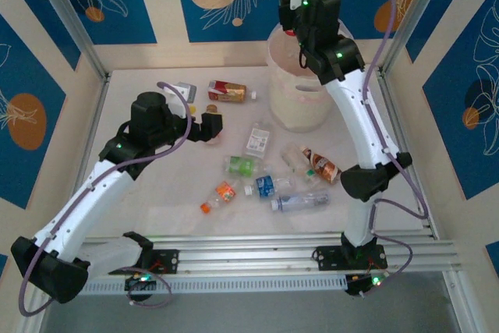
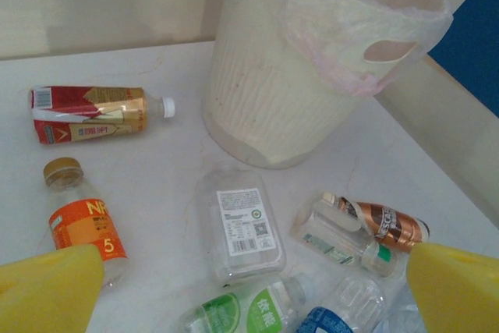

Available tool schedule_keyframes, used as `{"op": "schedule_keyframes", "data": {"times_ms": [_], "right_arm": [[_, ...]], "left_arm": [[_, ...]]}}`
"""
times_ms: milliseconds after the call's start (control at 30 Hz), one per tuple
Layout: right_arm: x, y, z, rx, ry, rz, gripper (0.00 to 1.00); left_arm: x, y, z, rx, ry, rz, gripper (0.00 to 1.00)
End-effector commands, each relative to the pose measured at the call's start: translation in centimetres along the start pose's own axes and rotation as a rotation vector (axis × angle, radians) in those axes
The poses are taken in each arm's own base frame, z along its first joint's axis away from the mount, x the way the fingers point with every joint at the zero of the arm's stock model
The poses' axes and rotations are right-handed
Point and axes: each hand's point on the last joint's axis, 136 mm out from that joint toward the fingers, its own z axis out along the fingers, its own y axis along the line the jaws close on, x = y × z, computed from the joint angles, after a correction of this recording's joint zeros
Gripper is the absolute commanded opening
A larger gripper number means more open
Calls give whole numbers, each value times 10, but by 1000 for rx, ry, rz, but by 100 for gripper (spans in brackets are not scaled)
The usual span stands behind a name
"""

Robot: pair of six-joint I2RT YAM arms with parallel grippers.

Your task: Put the plastic bottles in the bin

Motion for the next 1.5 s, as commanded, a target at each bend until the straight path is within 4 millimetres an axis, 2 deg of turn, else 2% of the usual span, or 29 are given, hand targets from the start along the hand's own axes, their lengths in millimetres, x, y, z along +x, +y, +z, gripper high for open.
{"op": "schedule_keyframes", "data": {"times_ms": [0, 200, 367, 833, 1000, 1133, 1267, 1367, 1467], "right_arm": [[10, -5, 2, 54, 50, 33, 1], [45, 6, 19, 99, 150, 7, 2], [69, 1, 26, 199, 225, -21, 2], [103, 2, 27, 314, 314, -140, 7], [127, 4, 28, 319, 371, -147, 12], [140, 3, 33, 316, 393, -140, 26], [149, -5, 37, 315, 417, -105, 58], [149, -8, 36, 313, 422, -95, 77], [144, -6, 34, 296, 416, -90, 82]], "left_arm": [[8, 6, -5, -34, 19, -14, 100], [8, 7, -6, -43, 17, -11, 100], [9, 6, -5, -37, 25, -16, 100], [13, 8, -5, -42, 38, -22, 99], [15, 9, -6, -52, 41, -20, 99], [17, 10, -6, -53, 49, -22, 100], [18, 11, -8, -62, 50, -22, 99], [18, 11, -9, -62, 49, -22, 100], [20, 12, -10, -71, 56, -25, 99]]}}
